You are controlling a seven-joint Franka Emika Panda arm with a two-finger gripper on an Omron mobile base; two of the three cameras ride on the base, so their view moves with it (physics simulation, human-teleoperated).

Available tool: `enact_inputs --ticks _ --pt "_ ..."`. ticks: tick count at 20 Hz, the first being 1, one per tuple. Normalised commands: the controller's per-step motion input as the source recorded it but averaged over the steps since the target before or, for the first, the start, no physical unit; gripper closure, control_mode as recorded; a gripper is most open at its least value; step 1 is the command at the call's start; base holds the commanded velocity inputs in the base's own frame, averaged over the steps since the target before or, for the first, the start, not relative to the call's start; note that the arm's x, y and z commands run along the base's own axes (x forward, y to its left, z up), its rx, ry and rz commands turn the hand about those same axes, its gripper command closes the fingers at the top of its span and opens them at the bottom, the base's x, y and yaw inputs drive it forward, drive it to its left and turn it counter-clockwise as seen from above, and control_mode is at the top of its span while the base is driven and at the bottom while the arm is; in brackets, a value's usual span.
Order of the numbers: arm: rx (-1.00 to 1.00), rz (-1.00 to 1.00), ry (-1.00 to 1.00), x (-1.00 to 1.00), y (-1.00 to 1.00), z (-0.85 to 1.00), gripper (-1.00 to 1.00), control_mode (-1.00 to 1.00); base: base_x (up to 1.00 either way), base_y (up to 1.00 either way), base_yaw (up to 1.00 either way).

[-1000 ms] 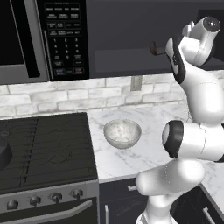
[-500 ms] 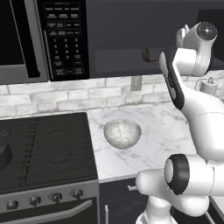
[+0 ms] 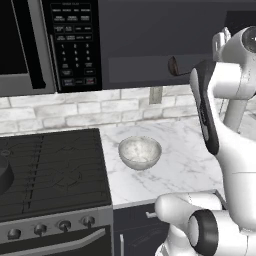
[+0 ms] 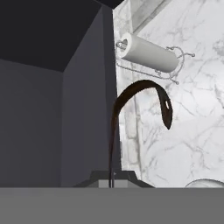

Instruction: Open the cabinet and move the ladle to the pot. Then close the cabinet.

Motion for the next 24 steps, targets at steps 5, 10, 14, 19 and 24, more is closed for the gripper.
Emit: enact_inputs --ticks 5,10,14,19,24 --pt "0.0 0.0 0.0 -0.75 0.09 0.04 1.0 -1.0 0.0 0.0 0.0" --pt "0.0 0.0 0.01 -0.51 0.26 -0.01 1.0 -1.0 0.0 0.0 0.0" --pt "-0.01 0.0 0.02 -0.25 0.46 -0.14 1.0 -1.0 0.0 0.0 0.0" --pt "0.0 0.0 0.0 -0.26 0.5 -0.04 1.0 -1.0 0.0 0.0 0.0" --pt "0.0 0.01 0.0 -0.29 0.61 -0.06 1.0 -1.0 0.0 0.0 0.0"
